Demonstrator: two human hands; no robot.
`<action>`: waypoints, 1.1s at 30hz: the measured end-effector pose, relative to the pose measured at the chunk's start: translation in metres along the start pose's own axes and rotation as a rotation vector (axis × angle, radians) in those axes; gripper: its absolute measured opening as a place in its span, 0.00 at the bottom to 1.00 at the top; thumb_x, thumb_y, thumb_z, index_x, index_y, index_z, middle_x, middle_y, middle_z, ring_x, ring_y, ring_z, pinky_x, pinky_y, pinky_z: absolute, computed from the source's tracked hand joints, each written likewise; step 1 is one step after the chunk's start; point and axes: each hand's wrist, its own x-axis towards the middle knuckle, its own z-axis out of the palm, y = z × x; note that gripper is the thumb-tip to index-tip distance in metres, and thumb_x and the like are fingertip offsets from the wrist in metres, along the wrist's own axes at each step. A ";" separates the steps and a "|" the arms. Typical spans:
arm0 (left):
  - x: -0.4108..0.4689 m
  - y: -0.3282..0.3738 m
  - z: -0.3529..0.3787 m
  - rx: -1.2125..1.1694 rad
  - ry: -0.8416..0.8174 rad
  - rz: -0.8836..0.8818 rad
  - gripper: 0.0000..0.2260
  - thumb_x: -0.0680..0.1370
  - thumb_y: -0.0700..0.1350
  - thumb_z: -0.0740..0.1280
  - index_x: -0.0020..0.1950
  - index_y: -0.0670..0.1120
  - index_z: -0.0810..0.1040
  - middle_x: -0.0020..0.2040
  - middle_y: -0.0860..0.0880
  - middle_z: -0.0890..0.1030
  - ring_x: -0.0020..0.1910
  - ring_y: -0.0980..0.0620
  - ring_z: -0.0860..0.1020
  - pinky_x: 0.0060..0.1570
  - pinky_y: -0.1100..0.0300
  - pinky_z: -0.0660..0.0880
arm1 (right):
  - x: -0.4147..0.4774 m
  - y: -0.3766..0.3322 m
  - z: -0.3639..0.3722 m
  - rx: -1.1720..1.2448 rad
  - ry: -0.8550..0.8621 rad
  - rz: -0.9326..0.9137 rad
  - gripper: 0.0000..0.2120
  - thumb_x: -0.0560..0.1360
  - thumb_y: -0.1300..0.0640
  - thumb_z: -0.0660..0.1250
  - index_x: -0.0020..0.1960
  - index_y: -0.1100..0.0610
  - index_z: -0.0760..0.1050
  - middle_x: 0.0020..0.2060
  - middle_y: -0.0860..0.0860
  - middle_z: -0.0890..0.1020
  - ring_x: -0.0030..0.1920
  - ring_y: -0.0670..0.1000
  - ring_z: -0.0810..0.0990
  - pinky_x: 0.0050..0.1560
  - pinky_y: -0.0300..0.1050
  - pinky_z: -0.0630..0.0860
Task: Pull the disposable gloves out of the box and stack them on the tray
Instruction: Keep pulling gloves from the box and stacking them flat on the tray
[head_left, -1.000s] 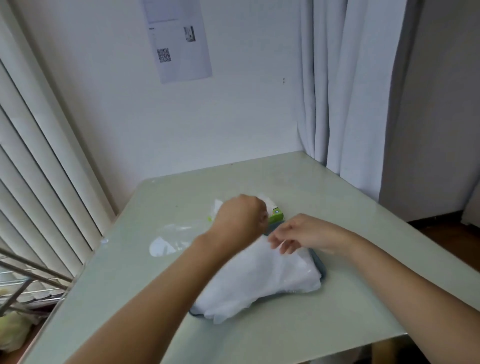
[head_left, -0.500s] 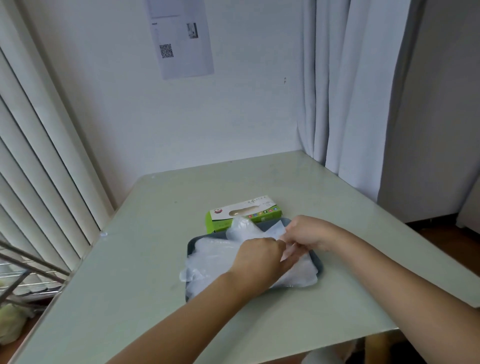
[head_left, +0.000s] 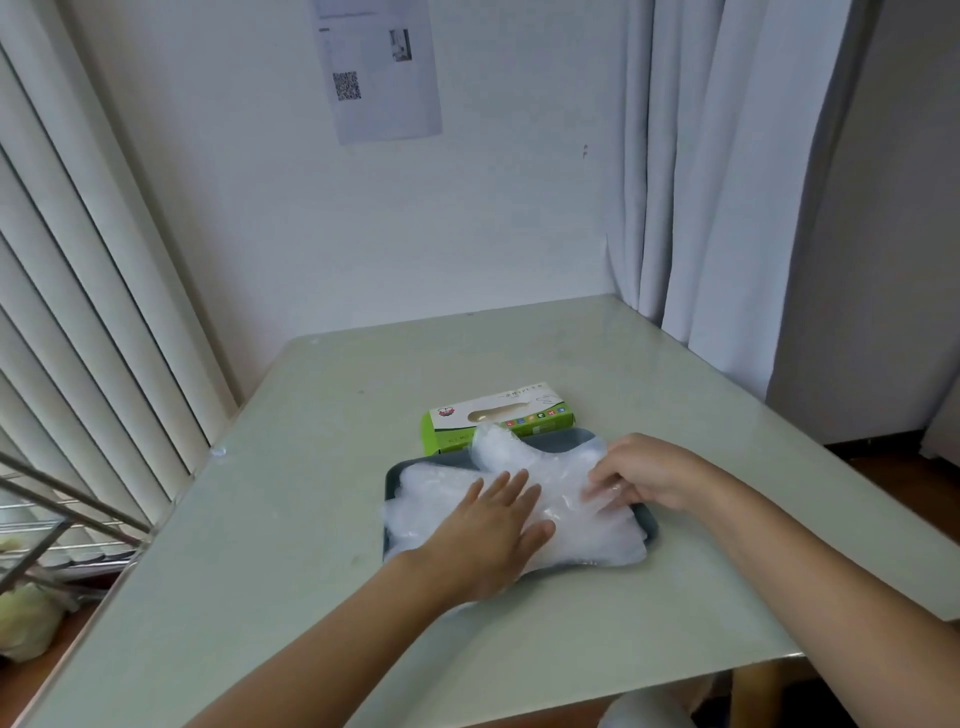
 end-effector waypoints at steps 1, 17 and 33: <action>0.001 -0.001 0.001 -0.036 -0.037 0.008 0.26 0.84 0.56 0.46 0.80 0.48 0.49 0.80 0.48 0.46 0.78 0.51 0.45 0.74 0.54 0.42 | -0.001 0.002 -0.001 0.046 -0.003 -0.002 0.05 0.75 0.71 0.60 0.50 0.67 0.73 0.40 0.60 0.79 0.34 0.51 0.84 0.32 0.43 0.80; -0.001 -0.006 0.010 -0.111 -0.253 -0.103 0.32 0.80 0.65 0.46 0.79 0.53 0.40 0.79 0.52 0.38 0.78 0.51 0.38 0.73 0.41 0.37 | -0.010 0.000 -0.024 -0.338 0.144 -0.043 0.09 0.71 0.72 0.67 0.36 0.62 0.73 0.31 0.57 0.79 0.30 0.51 0.81 0.31 0.38 0.77; -0.003 -0.013 0.013 -0.133 -0.253 -0.086 0.32 0.79 0.66 0.46 0.79 0.55 0.39 0.79 0.54 0.38 0.77 0.52 0.37 0.73 0.42 0.35 | -0.012 0.010 0.068 -0.805 0.003 -0.248 0.23 0.82 0.61 0.49 0.77 0.55 0.56 0.77 0.53 0.57 0.75 0.52 0.57 0.67 0.37 0.56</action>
